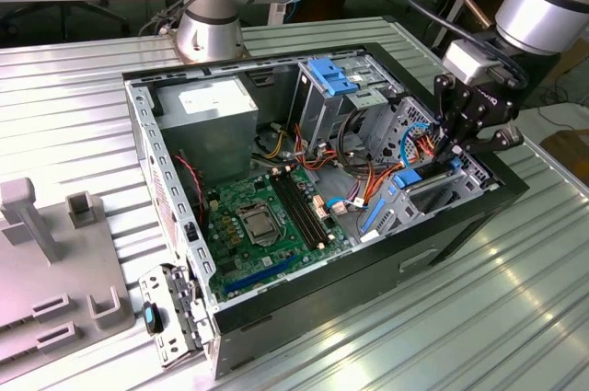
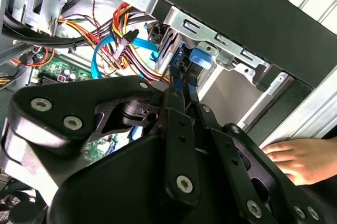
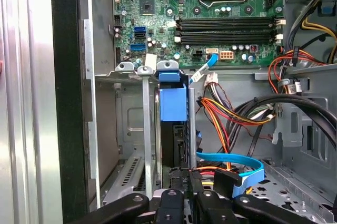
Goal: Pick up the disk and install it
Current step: 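Insert the first disk wire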
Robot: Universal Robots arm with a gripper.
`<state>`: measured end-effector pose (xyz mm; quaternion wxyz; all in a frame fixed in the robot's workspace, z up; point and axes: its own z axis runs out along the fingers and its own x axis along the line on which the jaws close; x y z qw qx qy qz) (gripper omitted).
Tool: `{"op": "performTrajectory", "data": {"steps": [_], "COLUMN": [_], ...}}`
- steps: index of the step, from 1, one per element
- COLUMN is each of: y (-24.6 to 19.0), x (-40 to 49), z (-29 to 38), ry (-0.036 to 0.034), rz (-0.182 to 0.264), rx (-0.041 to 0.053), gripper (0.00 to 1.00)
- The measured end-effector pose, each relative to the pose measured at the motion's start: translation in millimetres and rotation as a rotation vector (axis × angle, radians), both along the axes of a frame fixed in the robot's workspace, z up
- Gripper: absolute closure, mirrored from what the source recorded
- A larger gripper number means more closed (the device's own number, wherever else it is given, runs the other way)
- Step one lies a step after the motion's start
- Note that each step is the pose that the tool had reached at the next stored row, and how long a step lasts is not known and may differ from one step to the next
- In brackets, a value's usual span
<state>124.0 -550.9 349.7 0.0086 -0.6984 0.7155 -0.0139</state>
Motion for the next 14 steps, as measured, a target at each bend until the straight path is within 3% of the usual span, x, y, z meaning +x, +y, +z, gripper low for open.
{"op": "performTrajectory", "data": {"steps": [14], "y": [-2.2], "x": [0.0], "z": [-5.3], "ry": [0.0000], "rz": [0.000], "rx": [-0.0001], "gripper": [0.84]}}
